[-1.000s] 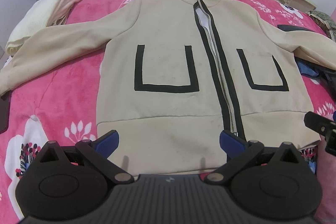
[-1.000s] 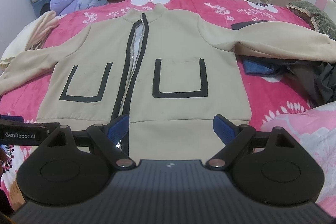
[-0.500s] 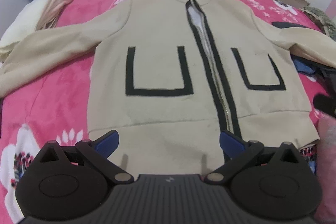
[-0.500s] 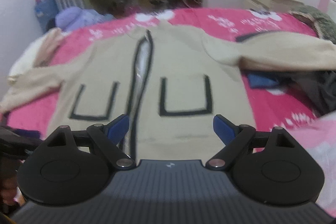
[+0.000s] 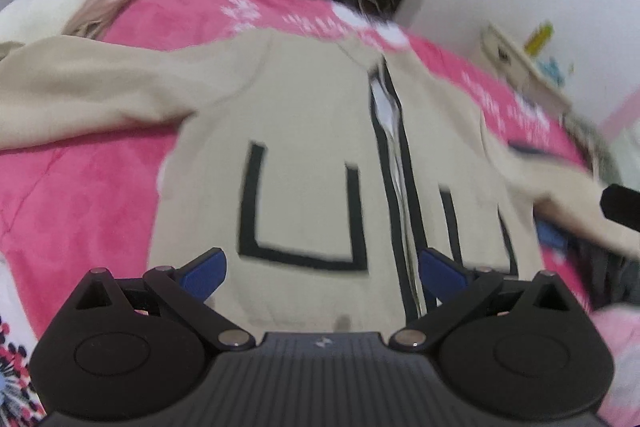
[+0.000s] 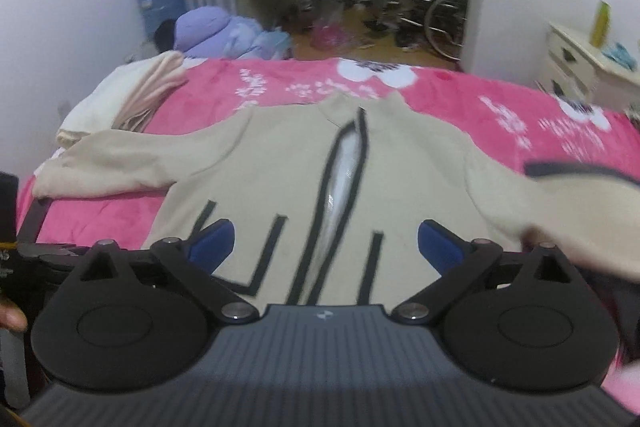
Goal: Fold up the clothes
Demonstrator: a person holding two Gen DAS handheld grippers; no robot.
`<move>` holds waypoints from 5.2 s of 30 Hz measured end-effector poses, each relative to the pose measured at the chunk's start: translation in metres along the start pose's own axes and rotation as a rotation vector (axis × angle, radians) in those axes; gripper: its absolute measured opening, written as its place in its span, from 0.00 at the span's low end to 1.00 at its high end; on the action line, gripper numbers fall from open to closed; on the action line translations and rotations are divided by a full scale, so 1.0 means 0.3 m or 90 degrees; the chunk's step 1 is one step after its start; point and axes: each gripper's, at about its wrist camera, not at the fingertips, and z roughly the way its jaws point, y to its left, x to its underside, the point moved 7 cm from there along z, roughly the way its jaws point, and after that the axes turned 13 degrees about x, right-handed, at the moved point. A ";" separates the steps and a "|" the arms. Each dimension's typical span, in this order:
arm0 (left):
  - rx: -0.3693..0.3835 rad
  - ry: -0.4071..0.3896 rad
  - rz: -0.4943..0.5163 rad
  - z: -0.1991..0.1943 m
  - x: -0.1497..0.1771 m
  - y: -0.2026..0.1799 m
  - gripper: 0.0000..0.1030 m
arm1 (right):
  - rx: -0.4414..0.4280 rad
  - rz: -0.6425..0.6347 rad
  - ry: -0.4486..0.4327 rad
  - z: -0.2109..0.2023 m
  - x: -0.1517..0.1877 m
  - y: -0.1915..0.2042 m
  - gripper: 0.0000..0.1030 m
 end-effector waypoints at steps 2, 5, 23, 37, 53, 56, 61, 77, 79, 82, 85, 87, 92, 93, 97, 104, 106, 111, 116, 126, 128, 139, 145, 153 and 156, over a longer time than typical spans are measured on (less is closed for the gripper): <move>-0.021 -0.034 0.003 -0.011 -0.025 0.045 0.99 | -0.015 -0.024 0.003 0.035 -0.059 0.043 0.97; -0.068 -0.078 0.017 -0.026 -0.056 0.125 0.99 | -0.068 -0.031 -0.011 0.092 -0.097 0.165 0.97; -0.350 -0.223 -0.221 -0.307 -0.149 0.789 0.99 | -0.348 -0.158 -0.132 0.278 -0.289 0.799 0.97; -0.294 -0.321 -0.378 -0.340 -0.134 1.070 0.82 | -0.558 -0.403 -0.027 0.402 -0.384 1.482 0.93; -0.278 -0.344 -0.357 -0.329 -0.141 1.104 0.54 | -0.585 -0.662 0.080 0.527 -0.250 1.856 0.57; -0.279 -0.345 -0.354 -0.327 -0.140 1.105 0.50 | -0.553 -0.699 0.083 0.582 -0.233 1.885 0.53; -0.302 -0.337 -0.341 -0.316 -0.145 1.113 0.35 | -0.538 -0.687 0.097 0.612 -0.233 1.892 0.50; -0.280 -0.366 -0.282 -0.350 -0.174 1.030 0.07 | -0.566 -0.614 0.044 0.550 -0.318 1.819 0.11; -0.273 -0.380 -0.256 -0.366 -0.177 0.983 0.07 | -0.584 -0.594 0.036 0.519 -0.337 1.779 0.11; -0.266 -0.398 -0.206 -0.379 -0.190 0.918 0.07 | -0.600 -0.562 0.022 0.476 -0.374 1.709 0.11; -0.246 -0.408 -0.148 -0.384 -0.209 0.836 0.07 | -0.608 -0.525 0.007 0.427 -0.435 1.608 0.11; -0.231 -0.416 -0.107 -0.391 -0.223 0.776 0.07 | -0.609 -0.499 -0.004 0.398 -0.474 1.537 0.10; -0.192 -0.423 -0.014 -0.395 -0.255 0.620 0.08 | -0.581 -0.430 -0.027 0.335 -0.560 1.325 0.10; -0.181 -0.423 0.000 -0.394 -0.262 0.591 0.08 | -0.574 -0.415 -0.032 0.323 -0.573 1.278 0.10; -0.148 -0.413 0.056 -0.380 -0.266 0.476 0.08 | -0.547 -0.353 -0.044 0.284 -0.594 1.106 0.10; -0.062 -0.377 0.175 -0.323 -0.250 0.243 0.08 | -0.505 -0.234 -0.046 0.231 -0.574 0.794 0.10; -0.038 -0.353 0.219 -0.294 -0.231 0.176 0.08 | -0.492 -0.203 -0.037 0.228 -0.550 0.707 0.10; -0.012 -0.277 0.291 -0.194 -0.152 0.061 0.08 | -0.440 -0.108 0.009 0.247 -0.403 0.450 0.07; -0.015 -0.152 0.365 -0.063 -0.035 -0.001 0.08 | -0.400 -0.028 0.059 0.295 -0.173 0.252 0.06; -0.047 0.013 0.489 0.063 0.194 0.028 0.16 | -0.312 0.070 0.238 0.416 0.246 0.071 0.10; -0.030 0.055 0.474 0.030 0.184 0.042 0.26 | -0.322 0.116 0.278 0.398 0.279 0.043 0.12; 0.150 0.182 0.073 0.042 -0.015 0.162 0.52 | -0.415 0.460 0.410 0.429 0.341 0.034 0.49; 0.186 0.178 -0.079 0.116 0.065 0.239 0.52 | -0.387 0.463 0.447 0.440 0.381 0.045 0.49; 0.246 0.210 -0.116 0.097 0.097 0.267 0.52 | -0.395 0.481 0.493 0.463 0.439 0.097 0.50; 0.256 0.238 -0.115 0.126 0.131 0.255 0.52 | -0.402 0.499 0.495 0.486 0.429 0.107 0.50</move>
